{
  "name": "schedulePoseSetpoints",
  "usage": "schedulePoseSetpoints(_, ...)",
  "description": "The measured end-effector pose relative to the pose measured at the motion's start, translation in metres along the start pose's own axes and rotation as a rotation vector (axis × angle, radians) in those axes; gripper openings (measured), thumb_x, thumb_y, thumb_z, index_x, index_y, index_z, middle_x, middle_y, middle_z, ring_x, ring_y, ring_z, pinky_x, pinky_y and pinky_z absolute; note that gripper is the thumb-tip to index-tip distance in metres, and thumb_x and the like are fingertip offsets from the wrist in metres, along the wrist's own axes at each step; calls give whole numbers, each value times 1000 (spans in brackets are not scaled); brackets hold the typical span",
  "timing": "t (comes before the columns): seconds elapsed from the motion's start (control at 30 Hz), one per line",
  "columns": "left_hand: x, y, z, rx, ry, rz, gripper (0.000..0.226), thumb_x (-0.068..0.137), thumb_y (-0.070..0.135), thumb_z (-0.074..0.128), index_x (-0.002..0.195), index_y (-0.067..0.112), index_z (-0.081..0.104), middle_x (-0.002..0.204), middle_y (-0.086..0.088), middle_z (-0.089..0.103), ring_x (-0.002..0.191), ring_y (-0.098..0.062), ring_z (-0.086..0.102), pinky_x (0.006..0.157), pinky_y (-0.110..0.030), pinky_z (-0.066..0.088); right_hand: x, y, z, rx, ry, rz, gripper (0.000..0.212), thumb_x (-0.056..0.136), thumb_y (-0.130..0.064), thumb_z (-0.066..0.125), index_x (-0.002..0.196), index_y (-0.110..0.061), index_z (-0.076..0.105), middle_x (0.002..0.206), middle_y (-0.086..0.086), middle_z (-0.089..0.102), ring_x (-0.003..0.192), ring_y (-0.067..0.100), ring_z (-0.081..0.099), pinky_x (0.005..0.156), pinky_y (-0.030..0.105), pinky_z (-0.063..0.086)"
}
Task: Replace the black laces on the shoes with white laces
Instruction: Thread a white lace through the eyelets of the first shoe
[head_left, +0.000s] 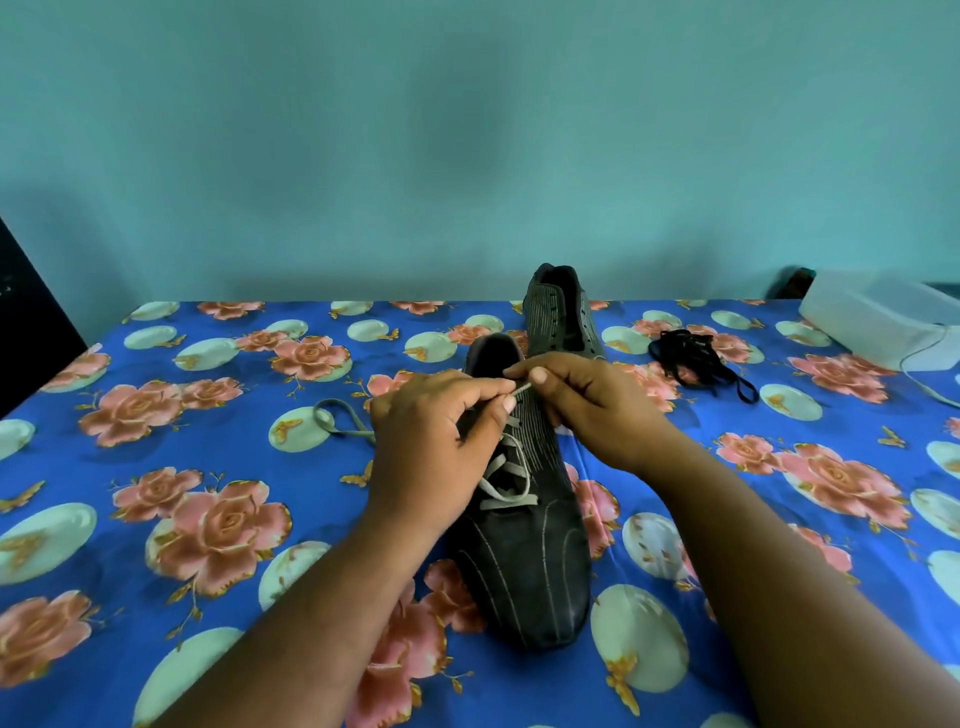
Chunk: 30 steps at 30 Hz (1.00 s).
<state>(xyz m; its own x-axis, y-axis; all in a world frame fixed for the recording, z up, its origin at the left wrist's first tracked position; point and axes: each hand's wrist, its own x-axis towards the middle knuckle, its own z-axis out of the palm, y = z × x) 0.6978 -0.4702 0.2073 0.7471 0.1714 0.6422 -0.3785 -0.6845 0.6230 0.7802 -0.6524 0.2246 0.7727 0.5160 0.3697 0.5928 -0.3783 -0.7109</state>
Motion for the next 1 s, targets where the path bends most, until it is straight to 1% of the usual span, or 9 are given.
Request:
schedulePoseSetpoints(0.07, 0, 4, 0, 81, 21, -9, 17, 90, 40, 66, 100, 35, 78, 90, 16, 73, 91, -12, 66, 89, -51, 44, 0, 1, 2, 85, -19, 22, 24, 106, -28, 47, 112, -23, 69, 60, -18, 55, 56, 3, 50, 59, 16, 40)
schedulePoseSetpoints(0.13, 0, 5, 1, 161, 34, -23, 15, 88, 40, 66, 97, 36, 77, 88, 15, 73, 91, -15, 64, 87, -47, 41, -1, 2, 5, 161, -38, 27, 21, 107, -22, 46, 111, -17, 67, 62, -21, 54, 59, 3, 46, 60, 19, 41)
schedulePoseSetpoints(0.23, 1, 5, 2, 238, 38, -51, 14, 87, 43, 64, 94, 38, 75, 86, 16, 71, 94, -17, 61, 87, -49, 39, -2, 4, 5, 280, -66, 42, 19, 107, -14, 46, 113, -8, 62, 69, -23, 56, 63, 1, 47, 60, 19, 43)
schedulePoseSetpoints(0.37, 2, 8, 4, 236, 35, -95, 13, 86, 44, 61, 89, 39, 72, 90, 17, 69, 98, -18, 58, 89, -51, 39, -3, 6, 5, 393, -91, 61, 14, 106, -13, 47, 111, -13, 60, 77, -16, 57, 65, 7, 46, 57, 21, 43)
schedulePoseSetpoints(0.5, 7, 3, 0, 156, -7, -234, 19, 81, 56, 56, 87, 47, 72, 93, 17, 67, 101, -18, 62, 91, -51, 41, -2, 8, 5, 442, -109, 61, 13, 106, -13, 48, 107, -18, 59, 76, -12, 55, 67, 9, 45, 57, 22, 42)
schedulePoseSetpoints(0.63, 10, 4, 2, 228, -58, -270, 14, 85, 56, 60, 89, 49, 72, 95, 14, 65, 103, -21, 60, 91, -49, 39, -2, 9, 4, 442, -130, 40, 9, 106, -9, 47, 107, -12, 55, 72, -13, 50, 65, 6, 42, 57, 22, 41)
schedulePoseSetpoints(0.73, 12, 3, 3, 172, -129, -249, 26, 78, 63, 50, 99, 55, 65, 92, 15, 62, 104, -21, 59, 95, -54, 43, -2, 11, 6, 467, -145, 32, 8, 106, -6, 46, 108, -8, 54, 72, -13, 49, 65, 6, 42, 57, 21, 40)
schedulePoseSetpoints(0.9, 15, -4, 0, 170, -249, -241, 10, 91, 48, 65, 96, 47, 74, 95, 19, 56, 113, -16, 50, 102, -50, 34, -1, 11, 10, 521, -152, 33, 12, 105, 1, 44, 114, 4, 51, 76, -14, 58, 67, -1, 50, 62, 14, 42)
schedulePoseSetpoints(1.0, 16, -8, 1, 88, -290, -245, 12, 92, 37, 69, 99, 45, 74, 98, 20, 56, 115, -18, 49, 101, -45, 35, -2, 11, 10, 514, -136, 57, 10, 104, -2, 50, 113, -5, 53, 71, -7, 52, 64, 5, 46, 60, 16, 40)
